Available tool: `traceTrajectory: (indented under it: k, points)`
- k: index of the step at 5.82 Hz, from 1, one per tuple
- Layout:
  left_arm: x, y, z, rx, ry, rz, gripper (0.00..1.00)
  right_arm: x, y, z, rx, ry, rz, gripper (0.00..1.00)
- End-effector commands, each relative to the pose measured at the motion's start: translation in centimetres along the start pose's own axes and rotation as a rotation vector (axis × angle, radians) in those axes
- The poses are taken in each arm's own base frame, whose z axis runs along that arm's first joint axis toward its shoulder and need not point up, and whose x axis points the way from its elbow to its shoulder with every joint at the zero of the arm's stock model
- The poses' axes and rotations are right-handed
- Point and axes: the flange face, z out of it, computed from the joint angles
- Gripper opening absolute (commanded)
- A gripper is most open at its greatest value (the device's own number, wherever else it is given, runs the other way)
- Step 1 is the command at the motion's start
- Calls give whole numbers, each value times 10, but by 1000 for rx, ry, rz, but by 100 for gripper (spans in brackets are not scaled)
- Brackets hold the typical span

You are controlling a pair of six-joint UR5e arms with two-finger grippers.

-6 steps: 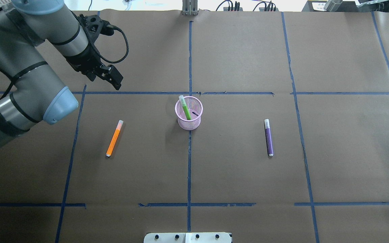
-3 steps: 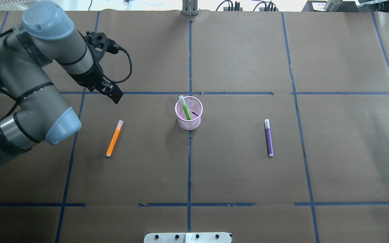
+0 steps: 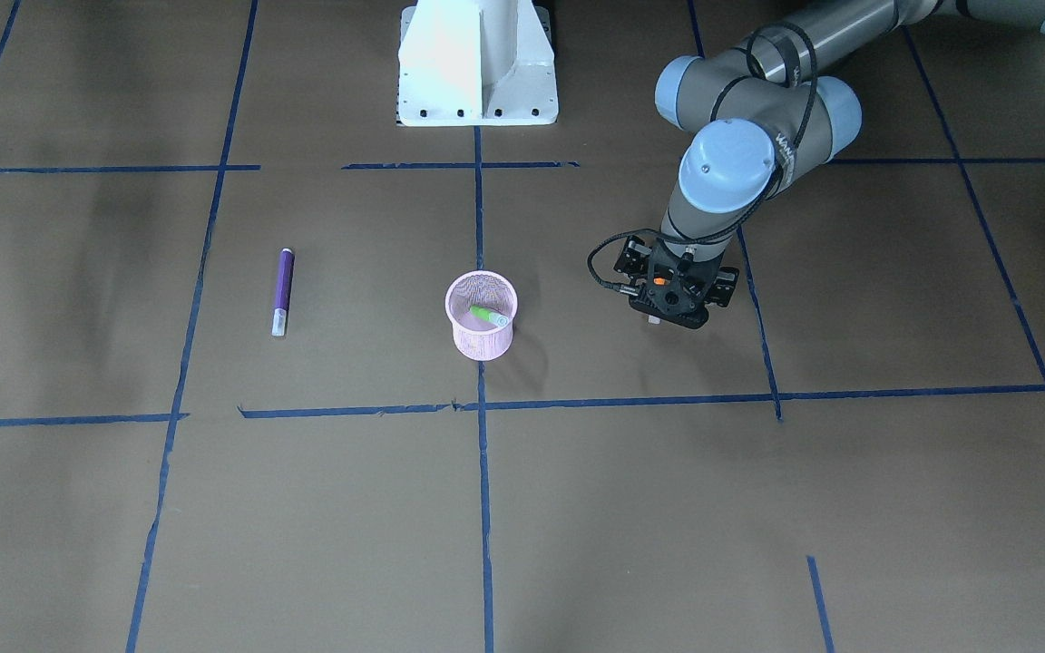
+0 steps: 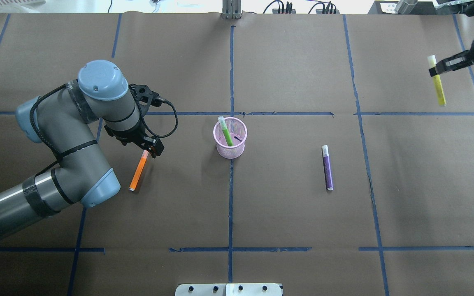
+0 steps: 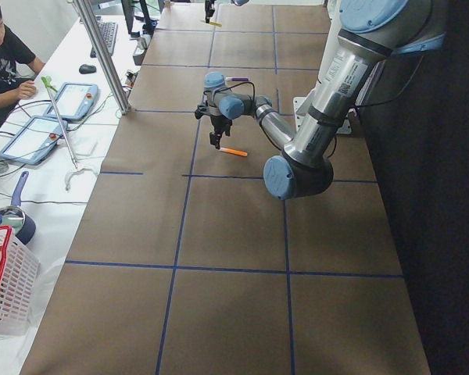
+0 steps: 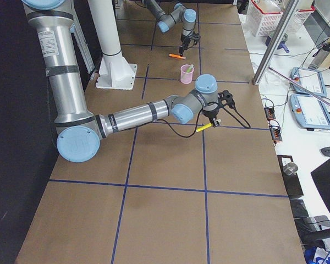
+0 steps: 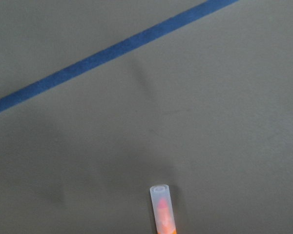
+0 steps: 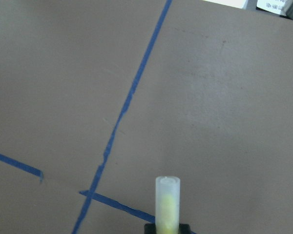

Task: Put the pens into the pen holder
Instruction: 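Grasp the orange marker with left gripper while right carries yellow marker to cup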

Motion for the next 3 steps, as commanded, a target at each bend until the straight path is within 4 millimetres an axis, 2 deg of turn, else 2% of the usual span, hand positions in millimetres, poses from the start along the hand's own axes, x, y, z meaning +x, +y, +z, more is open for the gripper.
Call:
traceTrajectory:
  k: [1,2,3]
  points:
    - [-2,-4,15,20,23,4,100,-77,-51,-17,0,-30,34,0]
    - [-3,-4,16,18,21,5,100,-122,-66,-27,-6,-42,25,0]
    - [-3,-4,16,17,22,7,100,-204,-77,-17,27,-55,42,0]
